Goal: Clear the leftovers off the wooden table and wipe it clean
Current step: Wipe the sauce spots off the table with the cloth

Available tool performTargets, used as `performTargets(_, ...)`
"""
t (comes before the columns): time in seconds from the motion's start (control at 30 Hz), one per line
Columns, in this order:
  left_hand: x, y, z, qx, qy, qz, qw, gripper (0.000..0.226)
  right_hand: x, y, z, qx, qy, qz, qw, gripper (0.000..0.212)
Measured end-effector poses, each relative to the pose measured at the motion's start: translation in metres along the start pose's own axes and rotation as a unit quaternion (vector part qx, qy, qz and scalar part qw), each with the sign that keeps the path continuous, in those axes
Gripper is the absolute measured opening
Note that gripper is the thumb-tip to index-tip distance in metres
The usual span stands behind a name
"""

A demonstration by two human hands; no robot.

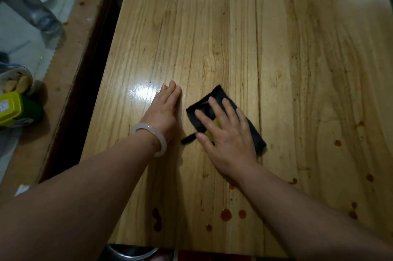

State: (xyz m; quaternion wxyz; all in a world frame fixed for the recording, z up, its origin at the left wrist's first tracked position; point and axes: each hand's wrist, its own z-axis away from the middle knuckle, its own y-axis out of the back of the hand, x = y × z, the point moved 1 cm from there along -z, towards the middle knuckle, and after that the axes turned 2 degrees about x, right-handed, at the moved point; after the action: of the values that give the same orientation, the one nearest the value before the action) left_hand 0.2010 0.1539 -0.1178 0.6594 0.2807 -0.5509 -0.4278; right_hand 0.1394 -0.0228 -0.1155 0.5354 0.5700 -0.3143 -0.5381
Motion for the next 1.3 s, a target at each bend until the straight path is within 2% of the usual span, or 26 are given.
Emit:
performTargets(0.2, 0.004, 0.004, -0.001, -0.017, 0.007, 0.003, 1.0, 0.076, 0.025, 0.004, 0.017, -0.061, 0.198, 0.019, 0.978, 0.054)
performTargets(0.33, 0.004, 0.006, -0.003, -0.02, 0.0, 0.0, 1.0, 0.072, 0.038, 0.011, 0.007, -0.084, 0.238, 0.037, 0.967, 0.055)
performTargets(0.47, 0.001, 0.004, -0.007, -0.028, -0.008, 0.004, 1.0, 0.068, 0.035, 0.011, -0.001, -0.037, 0.18, 0.042, 0.982, 0.055)
performTargets(0.6, -0.001, 0.008, -0.01, -0.053, -0.002, 0.013, 0.999, 0.071, 0.018, 0.005, -0.008, 0.024, 0.015, 0.008, 1.0, 0.054)
performTargets(0.73, -0.006, 0.016, -0.006, -0.046, 0.001, 0.026, 0.999, 0.068, 0.005, -0.001, -0.016, 0.054, -0.102, -0.024, 0.993, 0.055)
performTargets(0.93, -0.037, 0.018, 0.056, -0.013, -0.051, 0.021, 0.998, 0.061, -0.018, -0.013, -0.003, 0.076, -0.183, -0.072, 0.978, 0.052)
performTargets(1.1, -0.063, 0.018, 0.094, -0.017, -0.069, 0.018, 0.997, 0.056, -0.059, -0.022, 0.031, 0.074, -0.151, -0.115, 0.979, 0.047)
performTargets(1.2, -0.068, 0.018, 0.095, -0.02, -0.074, 0.047, 0.996, 0.055, -0.086, -0.03, 0.051, 0.106, -0.075, -0.14, 0.982, 0.041)
performTargets(1.3, -0.068, 0.017, 0.093, -0.019, -0.075, 0.07, 0.995, 0.059, -0.091, -0.037, 0.063, 0.083, 0.012, -0.167, 0.982, 0.035)
